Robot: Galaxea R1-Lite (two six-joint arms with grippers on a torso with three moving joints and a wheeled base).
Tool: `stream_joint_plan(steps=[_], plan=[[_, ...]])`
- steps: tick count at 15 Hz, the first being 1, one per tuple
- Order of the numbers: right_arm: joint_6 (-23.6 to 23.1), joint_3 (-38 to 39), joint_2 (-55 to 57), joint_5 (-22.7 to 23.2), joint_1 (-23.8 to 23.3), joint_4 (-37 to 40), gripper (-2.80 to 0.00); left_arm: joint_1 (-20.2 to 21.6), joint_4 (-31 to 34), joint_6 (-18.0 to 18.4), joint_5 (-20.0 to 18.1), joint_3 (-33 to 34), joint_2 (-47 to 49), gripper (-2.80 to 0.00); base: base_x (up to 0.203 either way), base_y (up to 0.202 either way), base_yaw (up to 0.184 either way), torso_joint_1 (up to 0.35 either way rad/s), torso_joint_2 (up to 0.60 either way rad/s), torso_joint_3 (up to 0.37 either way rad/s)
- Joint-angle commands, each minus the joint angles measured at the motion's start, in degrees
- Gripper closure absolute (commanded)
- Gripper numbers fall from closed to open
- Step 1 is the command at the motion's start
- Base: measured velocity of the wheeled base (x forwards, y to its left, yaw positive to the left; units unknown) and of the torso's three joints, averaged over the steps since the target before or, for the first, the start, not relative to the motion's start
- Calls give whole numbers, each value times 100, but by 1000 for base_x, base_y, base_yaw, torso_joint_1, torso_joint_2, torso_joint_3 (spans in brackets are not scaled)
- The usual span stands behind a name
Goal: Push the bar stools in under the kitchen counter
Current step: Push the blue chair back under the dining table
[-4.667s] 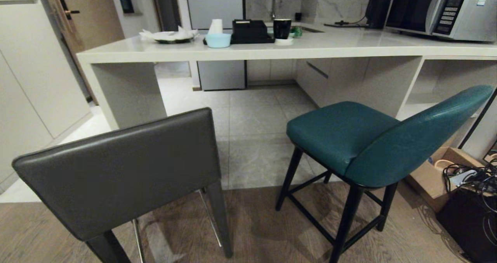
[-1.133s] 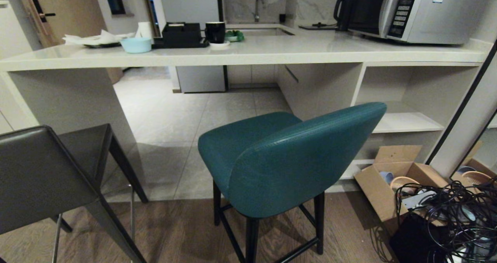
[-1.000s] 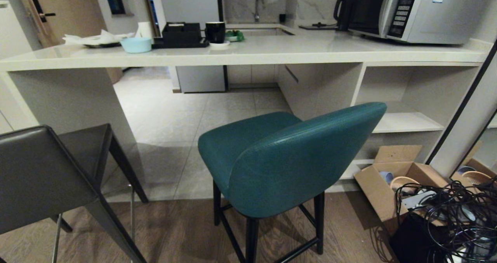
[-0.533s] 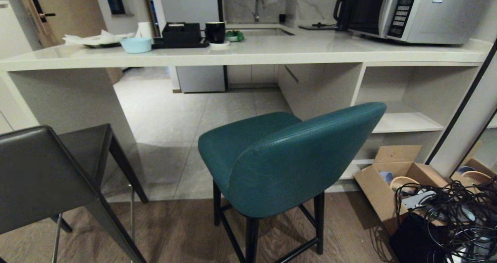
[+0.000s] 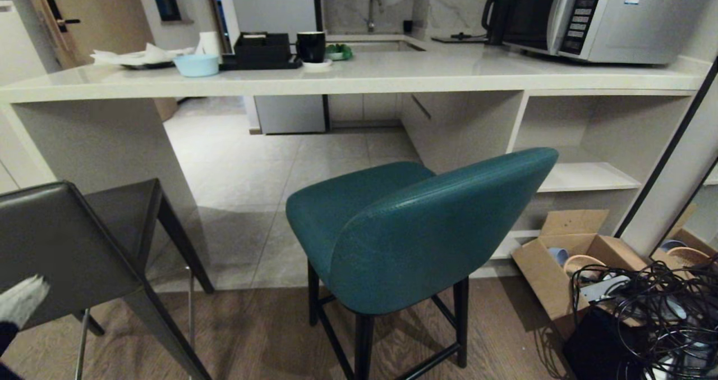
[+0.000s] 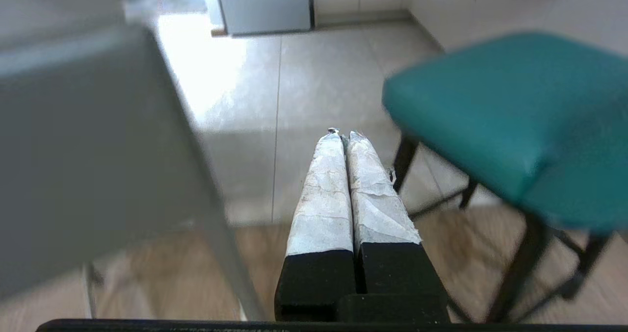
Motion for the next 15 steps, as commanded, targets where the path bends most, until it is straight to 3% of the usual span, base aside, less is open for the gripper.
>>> stream_joint_plan(steps=[1, 4, 5, 8, 11, 13, 15], plan=[[13, -188, 2112, -1, 20, -1140, 0, -308, -1303, 13, 91, -100, 1788, 0, 0, 0, 0, 0, 0, 0], [160, -367, 3910, 103, 44, -2824, 0, -1854, -2532, 4, 581, -225, 2963, 0, 0, 0, 0, 0, 0, 0], [329, -419, 4382, 207, 38, -3297, 0, -2175, -2839, -10, 680, -242, 3336, 0, 0, 0, 0, 0, 0, 0], [649, -573, 5693, 379, -24, -4490, 0, -2837, -3568, -62, 763, -262, 4231, 0, 0, 0, 0, 0, 0, 0], [698, -974, 6840, 460, -56, -5458, 0, -3554, -3848, -278, 776, -273, 4605, 0, 0, 0, 0, 0, 0, 0], [715, -1671, 7312, 542, -90, -5675, 0, -4037, -3874, -579, 795, -304, 4780, 0, 0, 0, 0, 0, 0, 0], [726, -2244, 7645, 823, -226, -5719, 0, -4261, -3884, -637, 810, -332, 4992, 0, 0, 0, 0, 0, 0, 0]])
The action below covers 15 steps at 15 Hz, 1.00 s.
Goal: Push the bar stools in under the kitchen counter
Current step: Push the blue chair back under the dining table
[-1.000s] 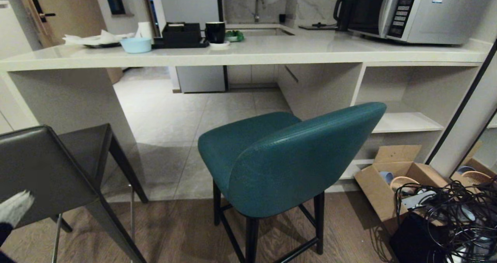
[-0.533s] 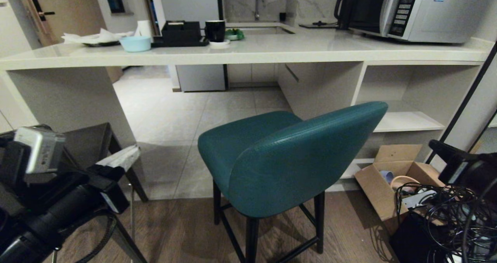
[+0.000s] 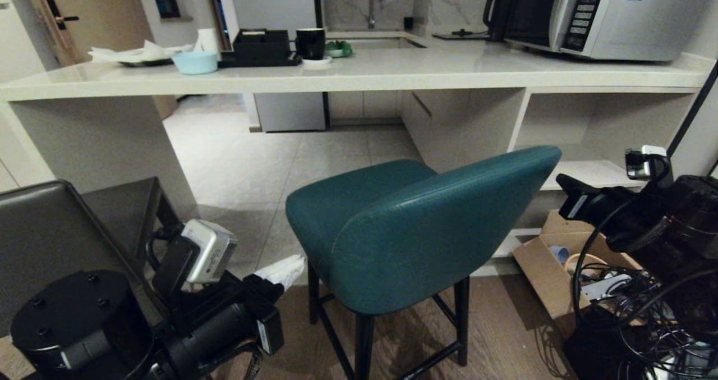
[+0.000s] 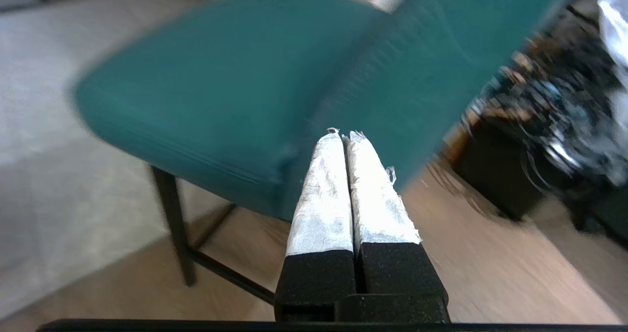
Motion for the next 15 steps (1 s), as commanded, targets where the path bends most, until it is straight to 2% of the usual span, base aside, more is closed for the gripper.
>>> stream_joint_plan(steps=[1, 3, 5, 10, 15], plan=[[3, -583, 647, 124, -140, -28, 0, -200, -44, -22, 13, -5, 209, 0, 0, 0, 0, 0, 0, 0], [-2, -1007, 994, 316, -257, 67, 0, -358, -39, -207, 27, 7, 222, 0, 0, 0, 0, 0, 0, 0], [-3, -1226, 1215, 491, -250, 89, 0, -413, -39, -223, 26, 0, 293, 0, 0, 0, 0, 0, 0, 0], [-3, -1653, 1393, 515, 75, 369, 0, -902, -48, -296, 219, -51, 643, 0, 0, 0, 0, 0, 0, 0], [-3, -1816, 1449, 497, 142, 457, 0, -944, -319, -321, 256, -294, 1443, 0, 0, 0, 0, 0, 0, 0]])
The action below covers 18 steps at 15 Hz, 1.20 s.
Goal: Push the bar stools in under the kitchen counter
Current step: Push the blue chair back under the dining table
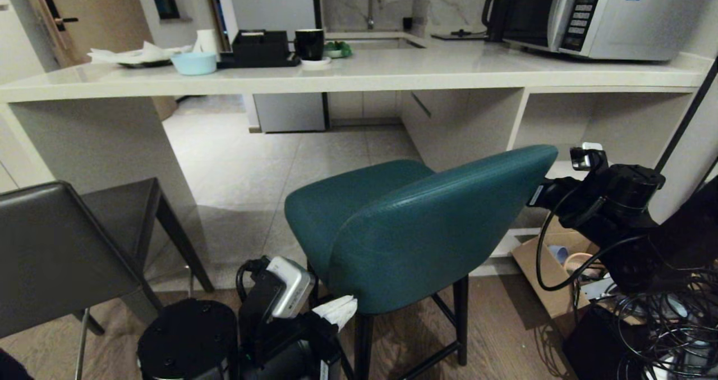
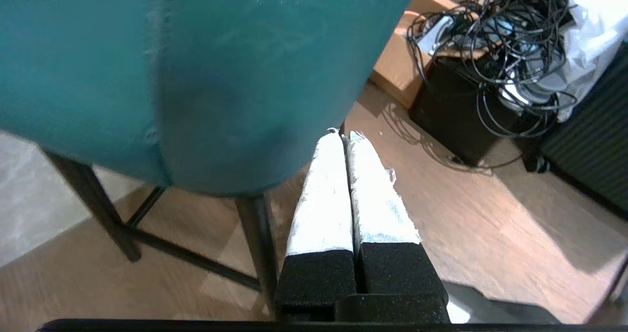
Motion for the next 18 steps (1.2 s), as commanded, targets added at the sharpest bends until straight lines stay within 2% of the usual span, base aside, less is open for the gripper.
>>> stream_joint_plan(steps=[1, 6, 9, 12, 14, 18], plan=[[3, -12, -5, 5, 12, -43, 0, 7, -156, -3, 52, -71, 432, 0, 0, 0, 0, 0, 0, 0], [3, 35, -16, 5, 59, -52, 0, 174, -989, -2, 315, -169, 1448, 0, 0, 0, 0, 0, 0, 0], [-4, 321, -98, 5, 180, -143, 0, 356, -1023, -2, 600, -123, 1662, 0, 0, 0, 0, 0, 0, 0], [-6, 588, -101, 13, 223, -462, 0, 656, -1023, 15, 603, -170, 1577, 0, 0, 0, 0, 0, 0, 0], [-6, 690, -110, 13, 223, -561, 0, 708, -1023, 15, 602, -212, 1573, 0, 0, 0, 0, 0, 0, 0], [-14, 976, -212, 32, 275, -793, 0, 1010, -1023, 57, 603, -640, 1633, 0, 0, 0, 0, 0, 0, 0]])
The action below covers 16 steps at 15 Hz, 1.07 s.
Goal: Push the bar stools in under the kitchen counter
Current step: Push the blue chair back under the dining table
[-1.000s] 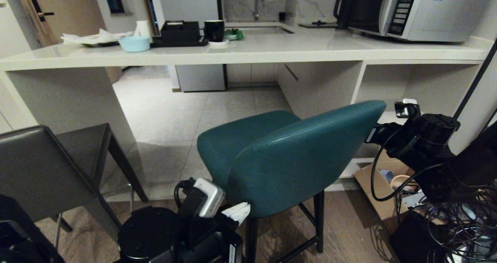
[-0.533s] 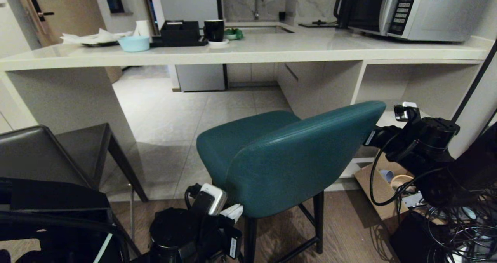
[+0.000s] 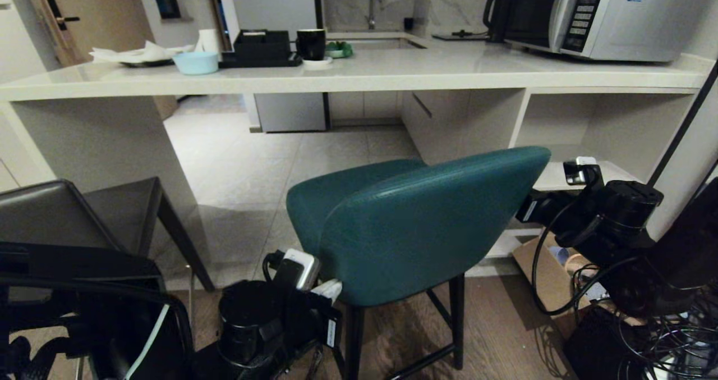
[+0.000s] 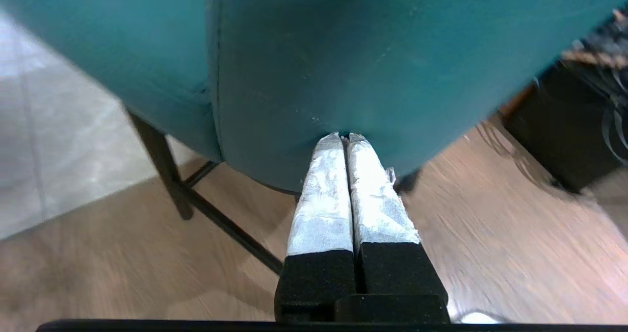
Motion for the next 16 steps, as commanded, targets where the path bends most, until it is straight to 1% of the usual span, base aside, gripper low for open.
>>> stream_joint_plan(steps=[1, 3, 6, 9, 12, 14, 16], plan=[[15, 174, -92, -8, 61, -164, 0, 120, -119, -2, 13, -180, -30, 0, 0, 0, 0, 0, 0, 0], [9, 370, -119, -2, 177, -340, 0, 207, -119, 6, 13, -336, -71, 0, 0, 0, 0, 0, 0, 0], [2, 462, -167, -2, 320, -404, 0, 387, -119, 6, 13, -346, -90, 0, 0, 0, 0, 0, 0, 0], [-23, 816, -357, -8, 595, -411, 0, 759, -119, 19, -19, -511, -45, 0, 0, 0, 0, 0, 0, 0], [-110, 1221, -372, -6, 828, -417, 0, 1036, -96, 161, -33, -849, 130, 0, 0, 0, 0, 0, 0, 0], [-291, 1327, -370, 7, 888, -417, 0, 1198, 14, 173, -45, -1032, 162, 0, 0, 0, 0, 0, 0, 0], [-265, 1292, -370, -7, 847, -417, 0, 1238, 40, 173, -49, -993, 106, 0, 0, 0, 0, 0, 0, 0]])
